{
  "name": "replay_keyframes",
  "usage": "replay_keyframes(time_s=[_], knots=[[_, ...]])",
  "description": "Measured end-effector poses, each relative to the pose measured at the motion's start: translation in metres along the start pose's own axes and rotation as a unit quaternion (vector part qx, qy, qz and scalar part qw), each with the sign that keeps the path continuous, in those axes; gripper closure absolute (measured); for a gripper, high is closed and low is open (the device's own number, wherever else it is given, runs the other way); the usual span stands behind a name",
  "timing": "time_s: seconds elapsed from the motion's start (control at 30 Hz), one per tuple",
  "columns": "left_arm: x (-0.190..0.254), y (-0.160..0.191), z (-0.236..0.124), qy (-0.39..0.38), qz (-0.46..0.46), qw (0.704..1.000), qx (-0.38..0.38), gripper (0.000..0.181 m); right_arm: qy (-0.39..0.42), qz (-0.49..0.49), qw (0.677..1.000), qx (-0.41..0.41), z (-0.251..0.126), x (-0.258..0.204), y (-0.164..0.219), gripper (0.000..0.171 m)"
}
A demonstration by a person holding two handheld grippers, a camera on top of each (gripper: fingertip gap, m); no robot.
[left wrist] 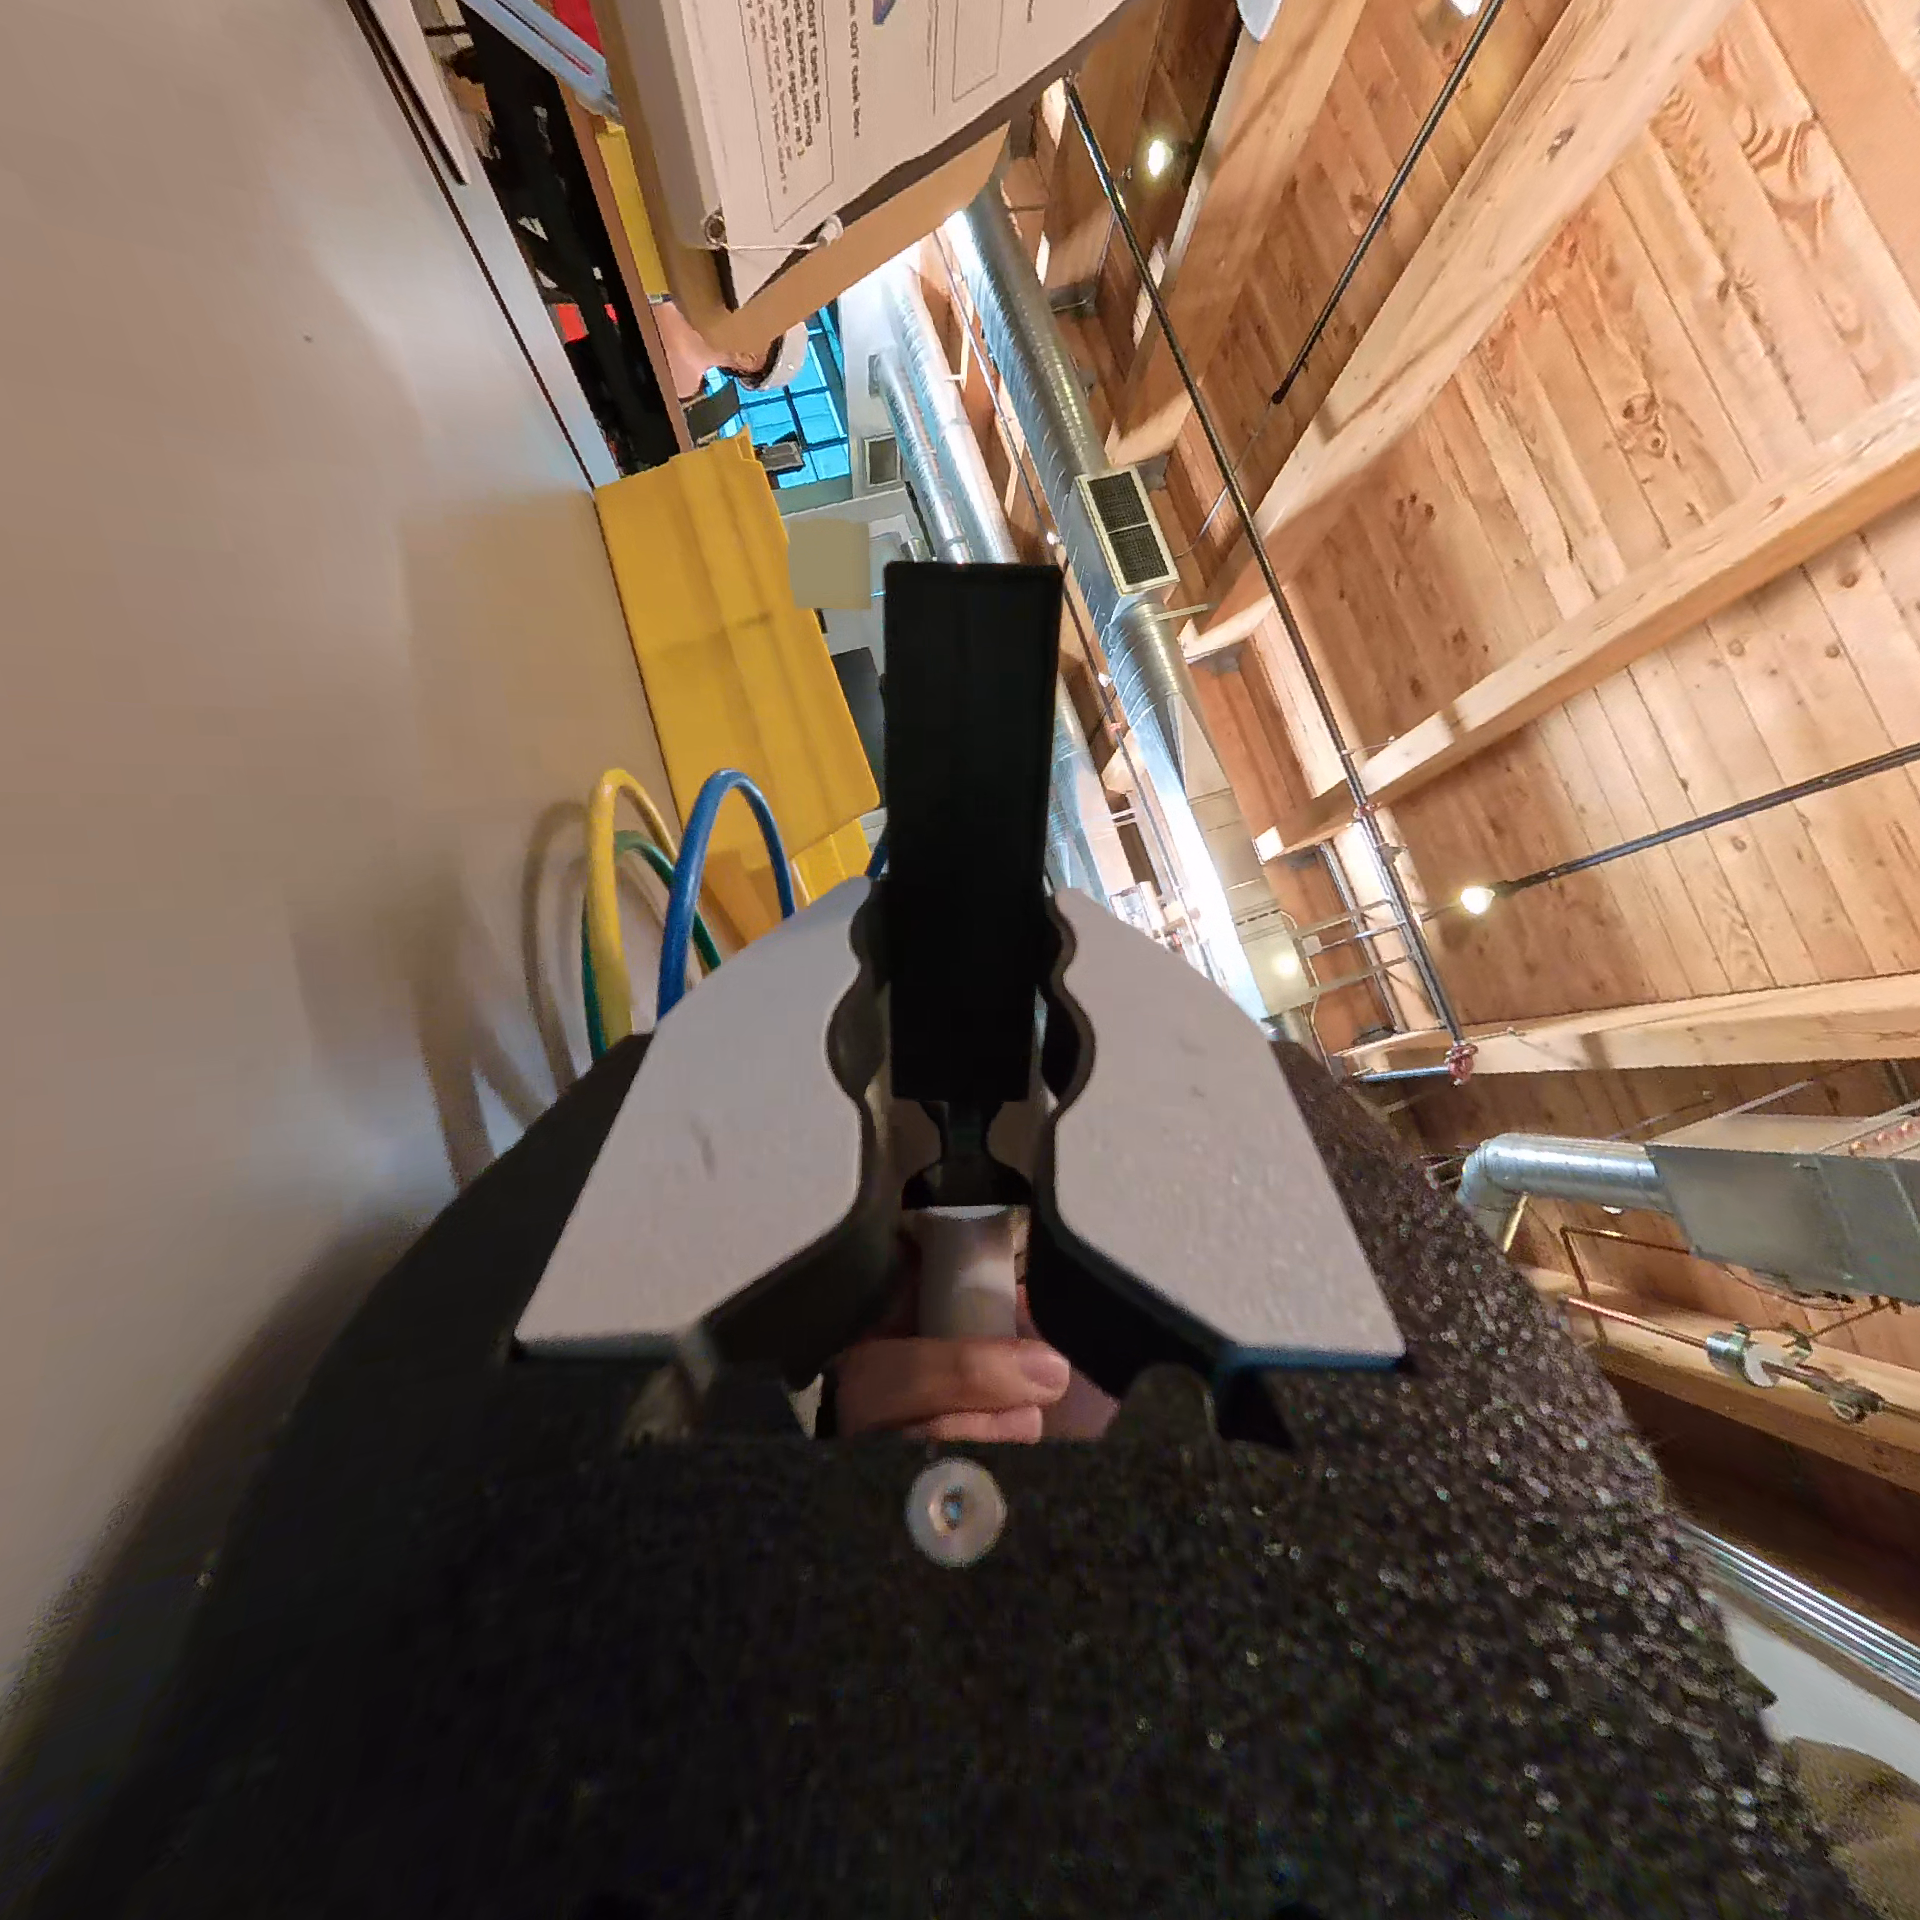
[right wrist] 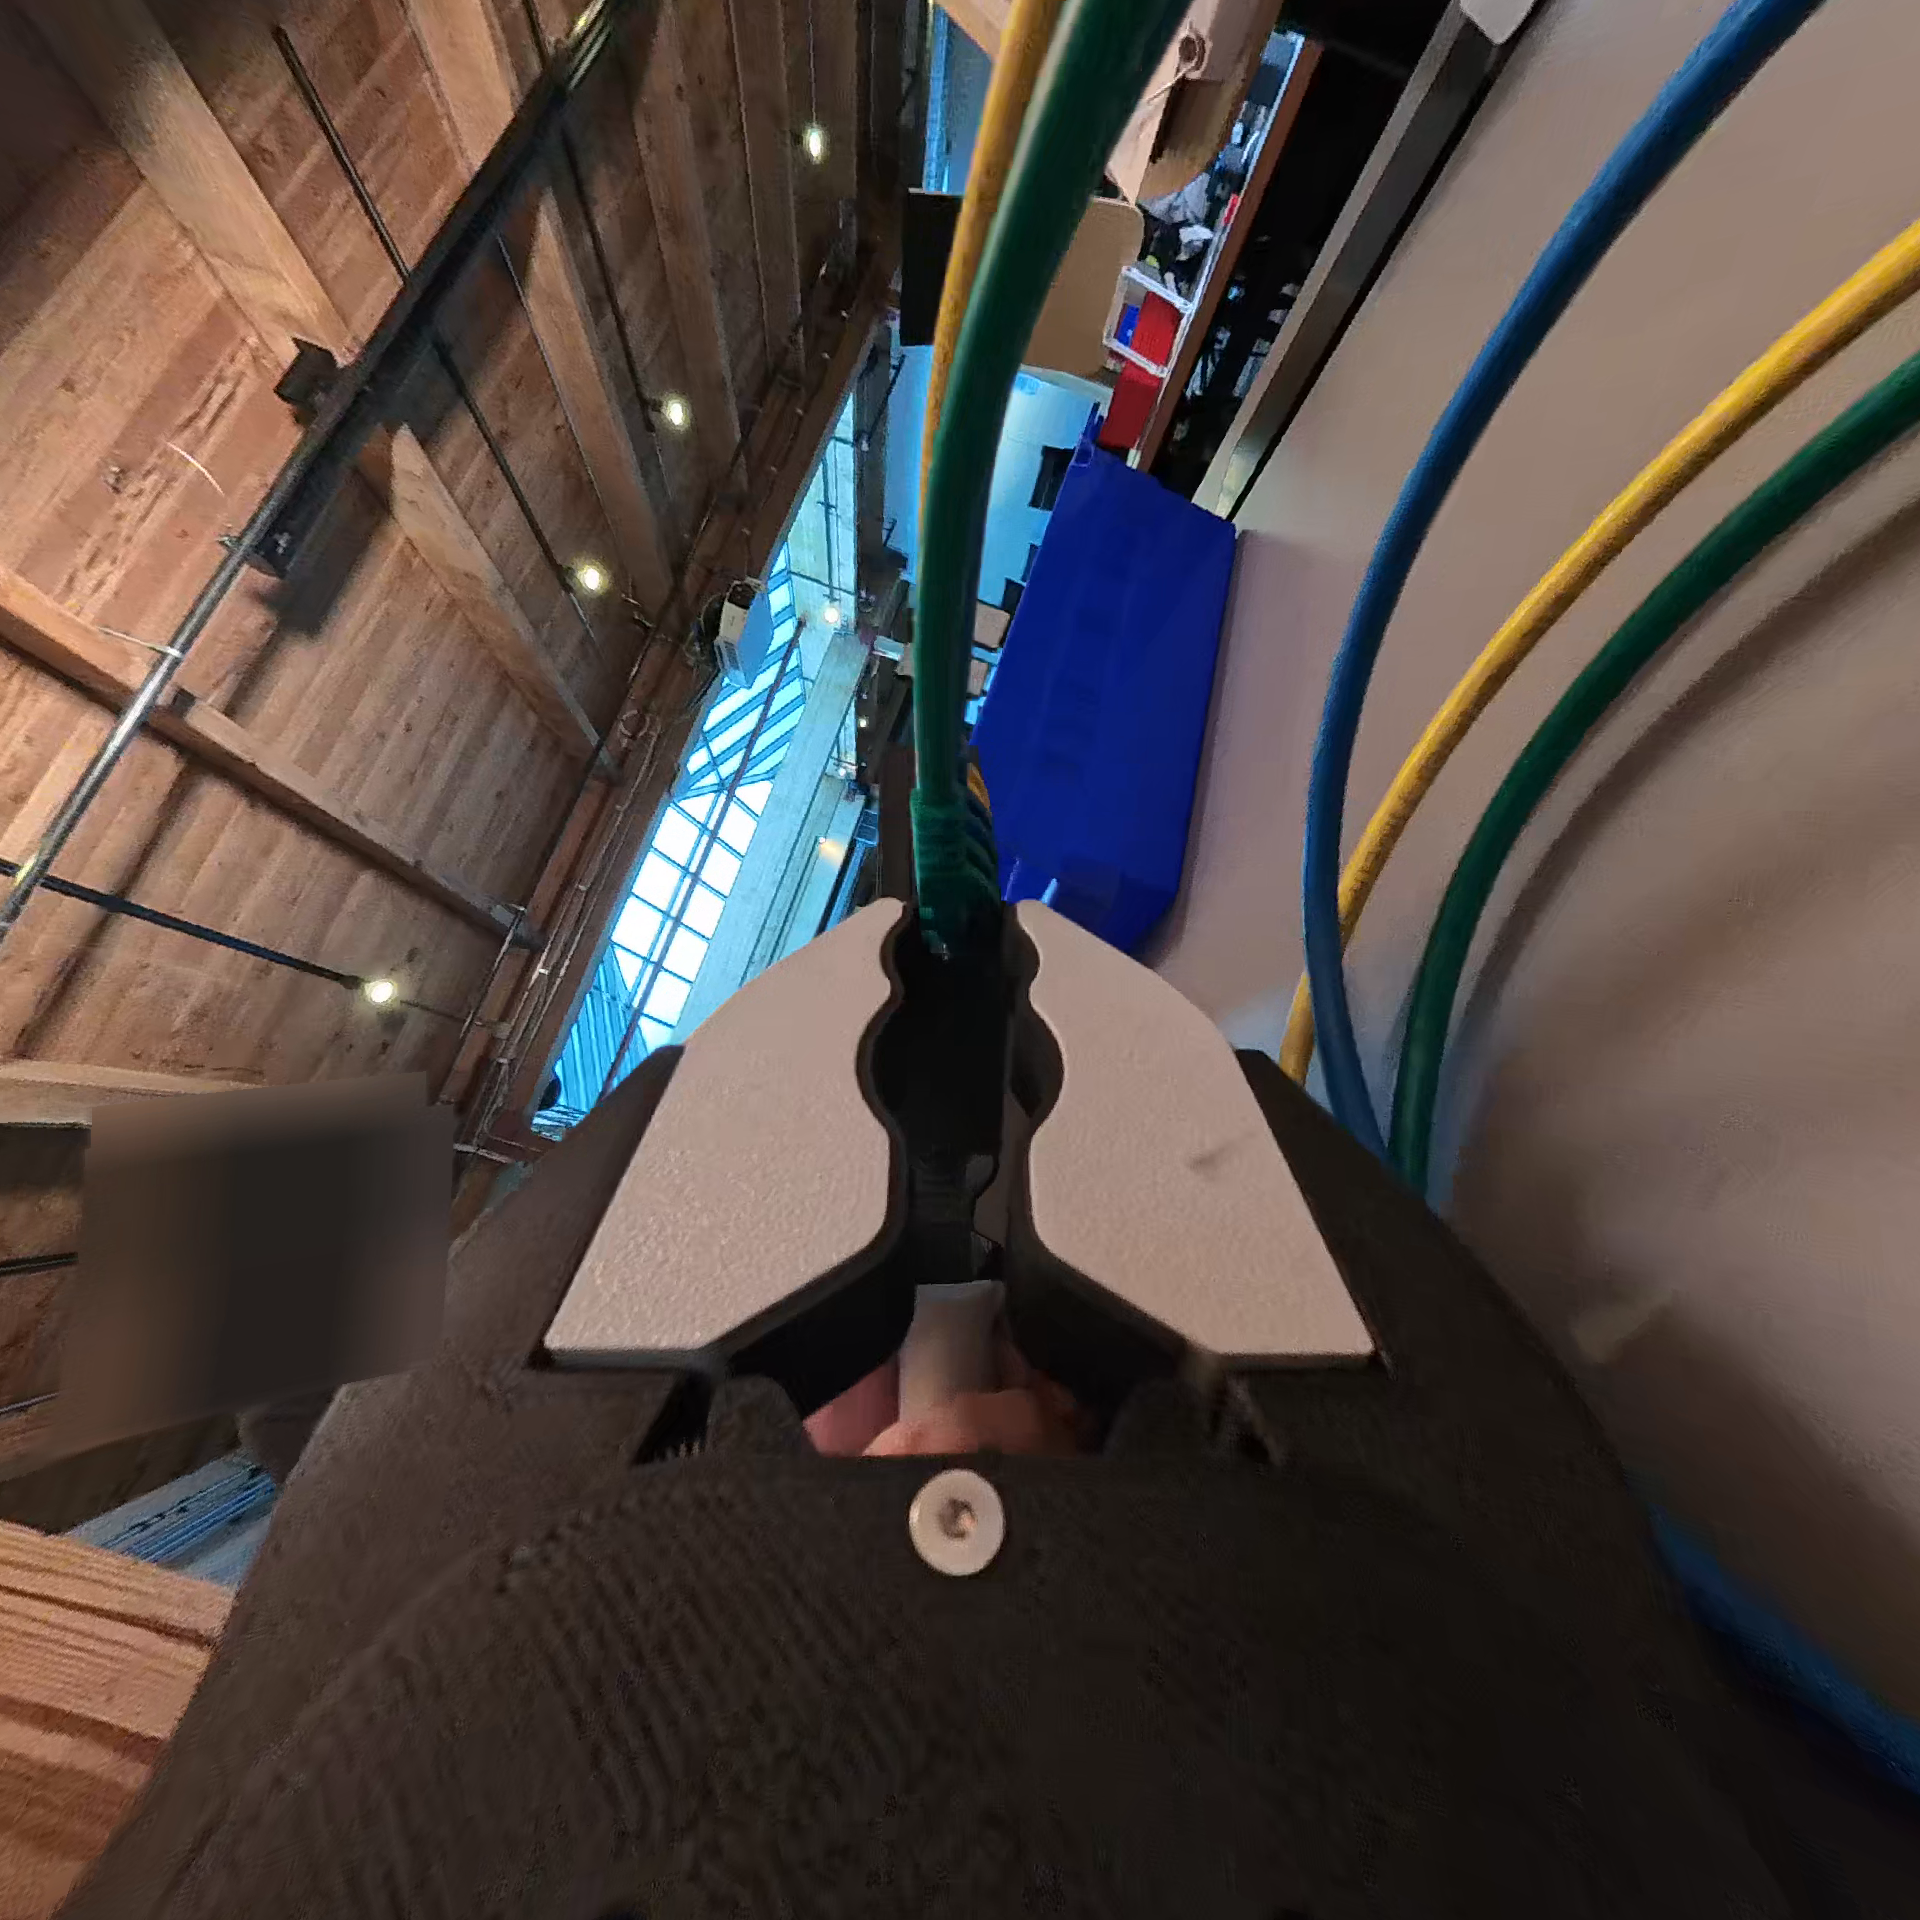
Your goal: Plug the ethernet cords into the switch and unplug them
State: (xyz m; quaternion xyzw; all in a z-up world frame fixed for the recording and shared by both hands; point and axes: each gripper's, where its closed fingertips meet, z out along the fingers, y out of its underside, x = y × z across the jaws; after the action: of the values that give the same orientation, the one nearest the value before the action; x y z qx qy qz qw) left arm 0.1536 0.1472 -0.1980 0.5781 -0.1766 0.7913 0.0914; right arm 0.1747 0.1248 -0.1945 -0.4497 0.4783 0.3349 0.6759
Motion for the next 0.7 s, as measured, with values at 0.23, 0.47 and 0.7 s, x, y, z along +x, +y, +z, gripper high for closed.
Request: replay_keyframes(time_s=[0.23,0.47,0.7], knots=[[0.0003,0.0011,-0.0001,-0.002,0.010,1.000,-0.005,0.155,-0.002,0.003,1.000,0.002,0.0002,0.0010,0.0001,0.156],[0.0001,0.0040,0.0006,-0.009,0.037,0.999,-0.017,0.155,-0.003,-0.042,0.999,-0.008,0.0009,0.0006,-0.0013,0.156],[0.0018,0.0038,-0.0004,-0.008,0.051,0.998,-0.029,0.155,-0.030,-0.070,0.997,-0.028,0.0029,-0.0038,0.0001,0.158]])
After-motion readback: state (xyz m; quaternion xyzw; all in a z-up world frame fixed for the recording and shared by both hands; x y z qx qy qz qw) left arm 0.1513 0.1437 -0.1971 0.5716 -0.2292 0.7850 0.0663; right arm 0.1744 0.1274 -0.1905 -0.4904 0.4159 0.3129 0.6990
